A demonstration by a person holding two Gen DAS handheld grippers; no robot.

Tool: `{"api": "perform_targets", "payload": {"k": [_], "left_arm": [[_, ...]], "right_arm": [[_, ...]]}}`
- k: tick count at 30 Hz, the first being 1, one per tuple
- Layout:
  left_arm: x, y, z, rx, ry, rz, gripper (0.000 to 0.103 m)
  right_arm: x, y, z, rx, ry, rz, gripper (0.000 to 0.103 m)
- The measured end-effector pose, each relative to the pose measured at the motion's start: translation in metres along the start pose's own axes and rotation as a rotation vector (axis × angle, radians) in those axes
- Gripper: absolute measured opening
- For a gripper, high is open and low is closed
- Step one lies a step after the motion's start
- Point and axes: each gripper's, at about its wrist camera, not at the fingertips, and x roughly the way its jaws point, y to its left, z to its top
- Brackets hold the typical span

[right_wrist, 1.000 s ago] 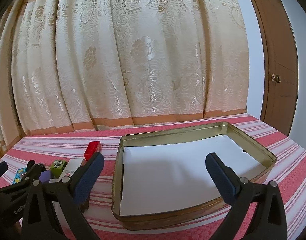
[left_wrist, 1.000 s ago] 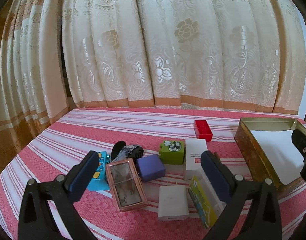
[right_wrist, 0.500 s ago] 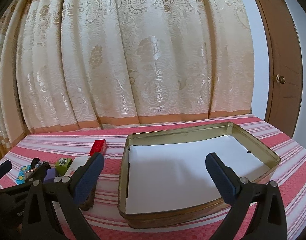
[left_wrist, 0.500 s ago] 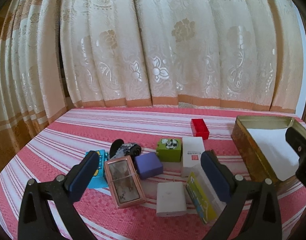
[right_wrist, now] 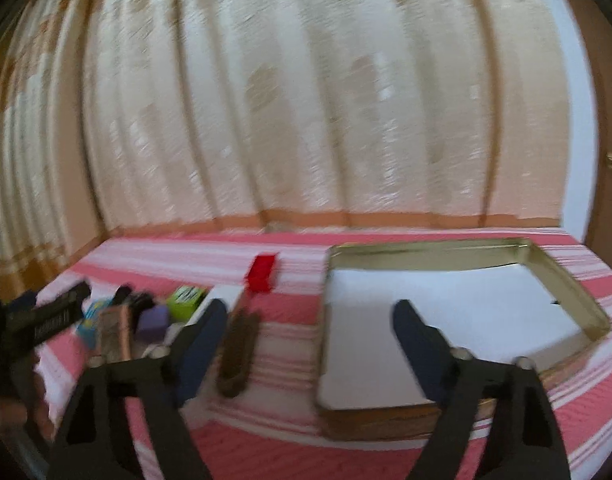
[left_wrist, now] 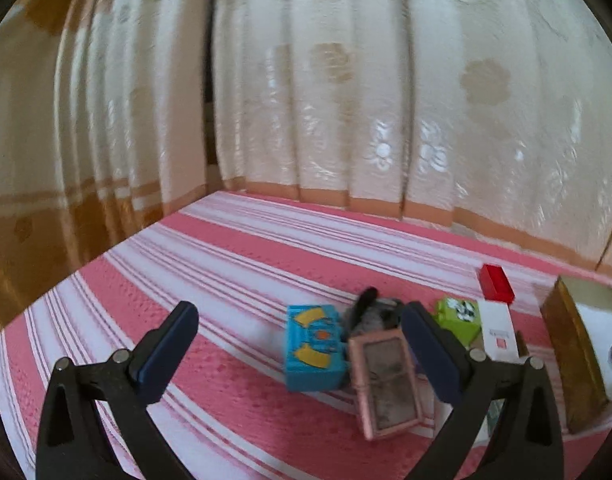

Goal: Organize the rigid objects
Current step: 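Grasp the white charger with the left tool while the right tool grasps the clear plastic case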

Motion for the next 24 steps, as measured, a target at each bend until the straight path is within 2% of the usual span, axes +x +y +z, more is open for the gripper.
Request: {"api": "perform_targets", "payload": {"k": [2,7,8,10,11,15,17,19,22,24], "left_arm": [[0.0,0.005,-0.001,-0.003,-0.005,0.003,0.103],[-0.001,-0.001,-0.004,0.035,-0.014,0.035,0.102],[0.0,-0.002,-0.004,0.042,-0.01,0.043,0.102],[0.003,-0.002,-0.004,0.054,0.005,0.064,0.101],[0.004,-0.001,-0.005,0.052,0.014,0.065,0.101],[0.008,0.002,-0.007,0.032,0.045,0.038,0.098],[0.009,0.001,-0.007,0.029,0.057,0.026,0.098],[0.01,-0.001,-0.008,0.027,0.072,0.004,0.098],[0.007,-0.005,-0.009,0.037,0.062,-0.026,0.098],[0.006,-0.01,-0.01,0.044,0.064,-0.063,0.098]], "right_arm": [[0.003,0.009,-0.002,-0.022,0.033,0.055,0.072],[0.008,0.036,-0.006,-0.084,0.096,0.191,0.071],[0.011,0.042,-0.007,-0.107,0.114,0.195,0.07],[0.018,0.051,-0.01,-0.154,0.158,0.178,0.056],[0.022,0.055,-0.012,-0.164,0.185,0.181,0.054],[0.035,0.062,-0.016,-0.173,0.268,0.18,0.052],[0.041,0.064,-0.017,-0.172,0.299,0.186,0.046],[0.044,0.063,-0.017,-0.165,0.313,0.198,0.035],[0.054,0.065,-0.02,-0.159,0.365,0.218,0.029],[0.054,0.064,-0.019,-0.146,0.366,0.235,0.028]]}}
